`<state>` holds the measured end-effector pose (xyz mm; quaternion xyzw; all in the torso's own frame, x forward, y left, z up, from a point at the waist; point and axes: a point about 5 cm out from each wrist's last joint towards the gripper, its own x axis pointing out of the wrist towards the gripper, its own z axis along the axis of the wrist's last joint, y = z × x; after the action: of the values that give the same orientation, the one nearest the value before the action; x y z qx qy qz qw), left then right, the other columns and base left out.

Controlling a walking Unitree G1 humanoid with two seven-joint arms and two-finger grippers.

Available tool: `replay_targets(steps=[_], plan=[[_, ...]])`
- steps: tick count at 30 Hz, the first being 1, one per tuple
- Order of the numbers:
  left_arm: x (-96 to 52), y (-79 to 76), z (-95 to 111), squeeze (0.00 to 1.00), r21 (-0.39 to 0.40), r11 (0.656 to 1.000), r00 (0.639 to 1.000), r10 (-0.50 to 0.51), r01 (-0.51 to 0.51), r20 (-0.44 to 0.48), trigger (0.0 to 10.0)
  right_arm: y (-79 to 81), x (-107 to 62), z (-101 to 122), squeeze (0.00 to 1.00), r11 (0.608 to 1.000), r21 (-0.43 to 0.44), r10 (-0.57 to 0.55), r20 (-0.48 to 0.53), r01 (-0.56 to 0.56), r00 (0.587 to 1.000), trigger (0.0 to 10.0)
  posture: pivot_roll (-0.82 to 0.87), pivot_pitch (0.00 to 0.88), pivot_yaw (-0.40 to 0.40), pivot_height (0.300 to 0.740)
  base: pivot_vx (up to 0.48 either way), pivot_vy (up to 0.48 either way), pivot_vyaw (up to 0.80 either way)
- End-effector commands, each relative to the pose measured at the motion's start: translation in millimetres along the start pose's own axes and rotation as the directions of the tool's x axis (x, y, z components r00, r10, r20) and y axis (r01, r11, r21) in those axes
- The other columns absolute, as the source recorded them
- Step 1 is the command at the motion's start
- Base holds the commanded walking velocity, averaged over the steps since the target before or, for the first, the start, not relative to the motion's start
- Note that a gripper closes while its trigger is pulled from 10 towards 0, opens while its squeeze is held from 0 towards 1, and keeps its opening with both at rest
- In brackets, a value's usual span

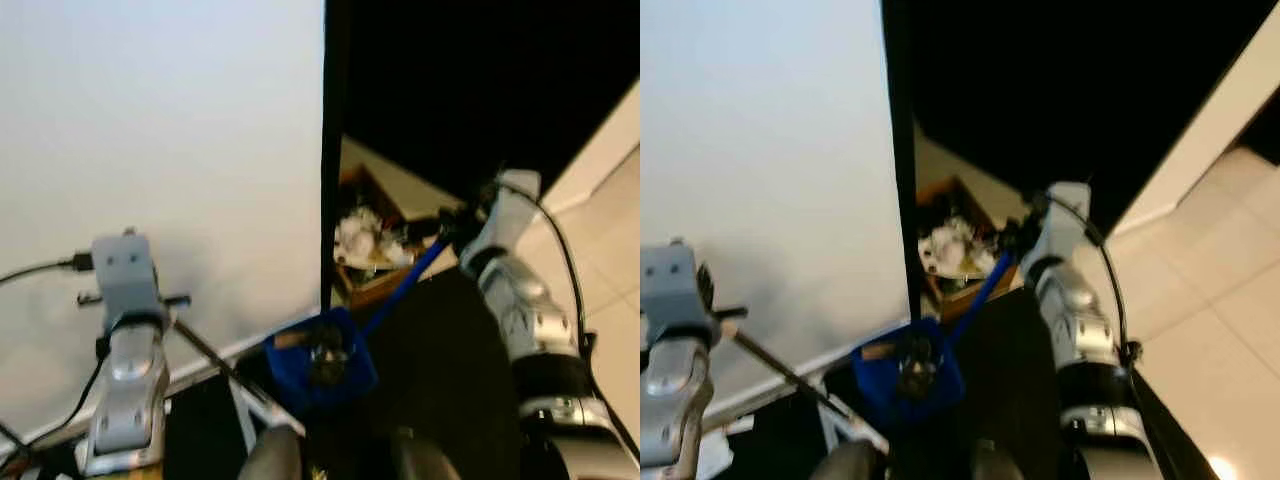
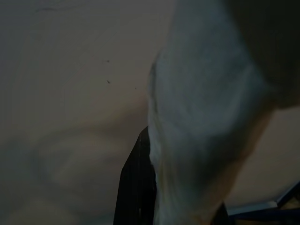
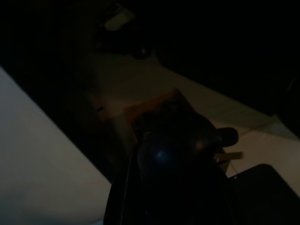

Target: Sweep floor

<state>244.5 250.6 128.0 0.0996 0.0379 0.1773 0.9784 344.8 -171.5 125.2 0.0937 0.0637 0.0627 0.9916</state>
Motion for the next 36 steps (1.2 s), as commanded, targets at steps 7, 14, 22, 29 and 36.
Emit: replay_targets(steps=[7, 14, 22, 29, 36], plan=[[-1.4, 2.7, -1.9, 0.0, 0.008, 1.0, 1.0, 0.011, -0.011, -0.007, 10.0, 6.2, 1.3, 4.5, 0.0, 0.999, 0.026, 0.018, 0.03, -0.019, 0.999, 10.0, 0.18, 0.101, -0.038, 0.74, 0.442, 0.0, 0.0], [-2.3, 0.9, -1.1, 0.0, 0.016, 1.0, 1.0, 0.002, -0.002, -0.001, 10.0, 6.2, 1.1, 4.3, 0.0, 0.999, 0.027, 0.018, 0.03, -0.019, 0.999, 10.0, 0.18, 0.101, -0.037, 0.74, 0.402, -0.094, 0.0], [-2.6, -1.1, -0.7, 0.0, 0.02, 1.0, 1.0, -0.006, 0.006, 0.004, 10.0, 6.4, 1.1, 3.8, 0.0, 0.999, 0.028, 0.018, 0.029, -0.019, 0.999, 10.0, 0.18, 0.101, -0.037, 0.74, 0.316, -0.358, 0.0], [-2.7, -1.8, -0.7, 0.0, 0.021, 1.0, 1.0, -0.009, 0.009, 0.003, 10.0, 6.1, 0.9, 3.7, 0.0, 0.999, 0.029, 0.016, 0.029, -0.017, 0.999, 10.0, 0.18, 0.102, -0.036, 0.74, 0.311, -0.363, 0.0], [-2.7, -2.1, -1.1, 0.0, 0.015, 1.0, 1.0, -0.007, 0.007, 0.0, 10.0, 6.4, 1.0, 3.3, 0.0, 0.999, 0.029, 0.017, 0.028, -0.018, 0.999, 10.0, 0.18, 0.101, -0.036, 0.74, 0.321, -0.353, 0.0]])
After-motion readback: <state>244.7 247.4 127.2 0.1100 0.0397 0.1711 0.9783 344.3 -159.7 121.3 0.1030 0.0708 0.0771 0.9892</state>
